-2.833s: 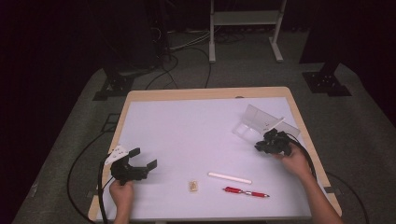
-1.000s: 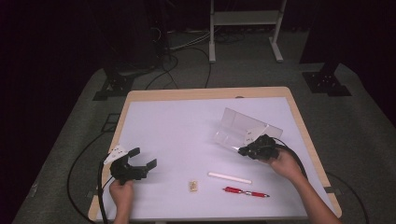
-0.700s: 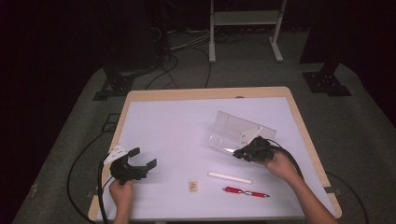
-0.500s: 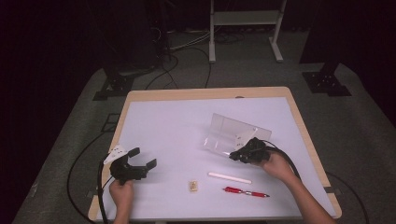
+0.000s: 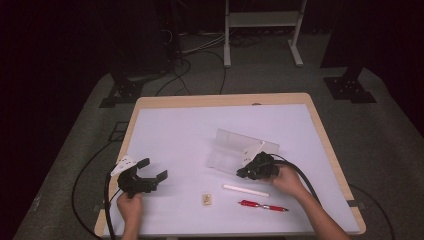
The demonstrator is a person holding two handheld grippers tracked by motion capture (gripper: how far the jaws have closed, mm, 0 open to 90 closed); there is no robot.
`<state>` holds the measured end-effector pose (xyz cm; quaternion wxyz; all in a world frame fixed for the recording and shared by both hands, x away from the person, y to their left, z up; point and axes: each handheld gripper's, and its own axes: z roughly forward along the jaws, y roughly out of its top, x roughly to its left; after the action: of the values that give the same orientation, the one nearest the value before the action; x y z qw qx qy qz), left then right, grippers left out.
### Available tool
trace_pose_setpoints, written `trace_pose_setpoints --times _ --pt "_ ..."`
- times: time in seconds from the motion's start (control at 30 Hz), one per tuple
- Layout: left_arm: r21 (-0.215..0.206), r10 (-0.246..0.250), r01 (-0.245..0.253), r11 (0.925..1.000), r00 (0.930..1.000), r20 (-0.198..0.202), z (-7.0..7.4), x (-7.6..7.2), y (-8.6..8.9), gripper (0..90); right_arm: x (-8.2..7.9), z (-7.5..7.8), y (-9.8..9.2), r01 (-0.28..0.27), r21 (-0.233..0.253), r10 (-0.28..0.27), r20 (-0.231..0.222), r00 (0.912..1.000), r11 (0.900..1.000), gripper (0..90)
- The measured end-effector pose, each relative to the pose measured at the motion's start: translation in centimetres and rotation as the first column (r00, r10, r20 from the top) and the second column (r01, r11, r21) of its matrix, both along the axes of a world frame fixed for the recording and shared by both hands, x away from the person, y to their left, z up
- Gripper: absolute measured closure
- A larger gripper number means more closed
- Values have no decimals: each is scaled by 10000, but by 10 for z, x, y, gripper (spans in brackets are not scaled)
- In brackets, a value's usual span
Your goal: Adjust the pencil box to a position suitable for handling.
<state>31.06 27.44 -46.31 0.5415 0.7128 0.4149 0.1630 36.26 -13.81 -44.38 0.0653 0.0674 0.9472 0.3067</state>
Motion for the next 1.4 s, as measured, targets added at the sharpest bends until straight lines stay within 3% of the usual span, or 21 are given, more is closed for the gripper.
trace_pose_setpoints --times 0.3,0.57,0.63,0.97,1.4 --pt "4 -4 4 10000 10000 -2 0 0 0 0 -1 -7 6 -113 -108 111 -194 9997 9999 857" --pt "5 -2 2 10000 10000 -7 0 0 0 0 -1 -8 4 153 -45 -154 -406 9991 9999 839" --pt "8 -6 6 10000 10000 -9 0 0 0 0 -1 -6 3 231 162 -224 -422 9989 9996 792" --pt "-6 -6 6 10000 10000 -17 0 0 0 1 -10 10 -6 649 905 -580 -768 9954 9938 745" --pt "16 4 -4 10000 10000 -20 0 0 0 0 -30 5 -4 555 572 -486 -1155 9921 9968 744"
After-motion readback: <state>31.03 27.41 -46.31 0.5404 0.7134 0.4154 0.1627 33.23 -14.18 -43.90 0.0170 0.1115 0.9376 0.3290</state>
